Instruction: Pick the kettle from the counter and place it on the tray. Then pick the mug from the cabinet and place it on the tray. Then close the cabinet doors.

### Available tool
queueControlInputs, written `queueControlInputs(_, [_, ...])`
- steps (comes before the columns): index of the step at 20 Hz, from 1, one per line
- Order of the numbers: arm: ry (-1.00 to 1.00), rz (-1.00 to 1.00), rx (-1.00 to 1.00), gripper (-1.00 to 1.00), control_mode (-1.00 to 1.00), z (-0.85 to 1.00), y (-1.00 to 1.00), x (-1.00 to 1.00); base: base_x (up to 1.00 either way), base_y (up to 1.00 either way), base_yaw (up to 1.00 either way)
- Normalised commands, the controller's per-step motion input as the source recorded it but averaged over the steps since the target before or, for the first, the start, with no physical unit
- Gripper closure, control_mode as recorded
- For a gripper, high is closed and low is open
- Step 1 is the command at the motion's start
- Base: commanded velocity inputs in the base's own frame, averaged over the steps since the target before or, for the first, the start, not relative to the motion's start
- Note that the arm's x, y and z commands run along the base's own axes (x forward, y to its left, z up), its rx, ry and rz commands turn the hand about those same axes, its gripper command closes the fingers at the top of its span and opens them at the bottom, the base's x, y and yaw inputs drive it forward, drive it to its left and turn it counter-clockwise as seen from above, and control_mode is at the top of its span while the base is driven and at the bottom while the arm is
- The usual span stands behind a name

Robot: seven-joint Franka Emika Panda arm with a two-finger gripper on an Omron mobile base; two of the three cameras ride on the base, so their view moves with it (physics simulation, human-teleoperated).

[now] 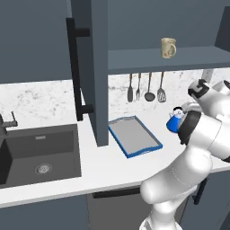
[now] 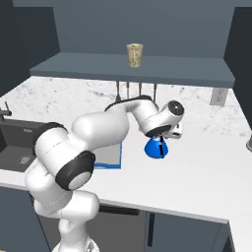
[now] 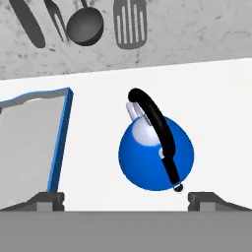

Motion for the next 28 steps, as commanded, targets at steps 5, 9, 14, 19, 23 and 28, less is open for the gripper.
queueControlInputs(5, [0.00,0.00,0.00,-1.00,-1.00,-0.13,-0.25,0.38,0.00,0.00,0.00])
queueControlInputs(9, [-0.12,0.00,0.01,-1.00,-1.00,-0.29,-0.04,0.05,0.00,0.00,0.00])
queueControlInputs(14, [-0.11,-0.04,0.01,-1.00,-1.00,-0.24,0.00,0.18,0.00,0.00,0.00])
queueControlInputs(19, [-0.03,-0.12,-0.02,-1.00,-1.00,-0.13,0.04,0.31,0.00,0.00,0.00])
queueControlInputs(23, [0.00,-0.13,-0.04,-1.00,-1.00,-0.08,0.09,0.37,0.00,0.00,0.00])
queueControlInputs(28, [0.00,-0.08,0.00,-1.00,-1.00,-0.14,0.10,0.22,0.00,0.00,0.00])
